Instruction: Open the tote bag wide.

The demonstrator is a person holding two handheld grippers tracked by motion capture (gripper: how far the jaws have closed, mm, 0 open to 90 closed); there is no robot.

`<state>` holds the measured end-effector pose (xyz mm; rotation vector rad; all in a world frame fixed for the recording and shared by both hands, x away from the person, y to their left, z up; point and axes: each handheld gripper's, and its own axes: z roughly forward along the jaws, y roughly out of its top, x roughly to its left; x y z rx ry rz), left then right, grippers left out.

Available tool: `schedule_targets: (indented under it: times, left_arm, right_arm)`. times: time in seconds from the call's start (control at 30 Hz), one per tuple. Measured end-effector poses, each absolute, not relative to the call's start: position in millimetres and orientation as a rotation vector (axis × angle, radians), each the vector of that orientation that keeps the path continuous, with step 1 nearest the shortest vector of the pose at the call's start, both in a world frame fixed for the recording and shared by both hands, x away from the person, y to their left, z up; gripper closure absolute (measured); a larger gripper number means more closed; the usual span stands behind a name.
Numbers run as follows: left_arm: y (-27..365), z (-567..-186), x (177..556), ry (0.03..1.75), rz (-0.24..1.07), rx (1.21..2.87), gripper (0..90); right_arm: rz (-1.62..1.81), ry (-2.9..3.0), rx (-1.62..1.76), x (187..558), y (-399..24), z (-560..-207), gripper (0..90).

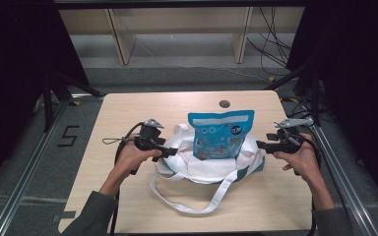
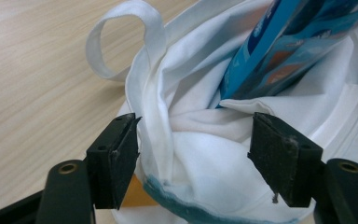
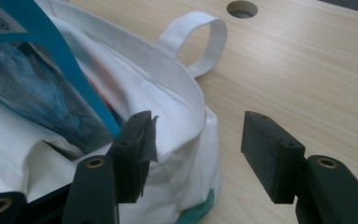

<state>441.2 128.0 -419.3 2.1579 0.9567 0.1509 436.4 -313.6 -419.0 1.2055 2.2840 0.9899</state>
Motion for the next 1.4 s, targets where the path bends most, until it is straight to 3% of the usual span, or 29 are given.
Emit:
schedule_targets:
  times: [0.43,1.4]
  left_arm:
    - [150,-423,403,0.970,0.224,2.108,21.8]
    - [174,-453,337,0.942,0.300,2.106,19.5]
  right_arm:
    - [1.073,2.308,1.210,416,-314,-423,40.4]
    - [1.068,2.272,1.240,370,-313,-435,36.1]
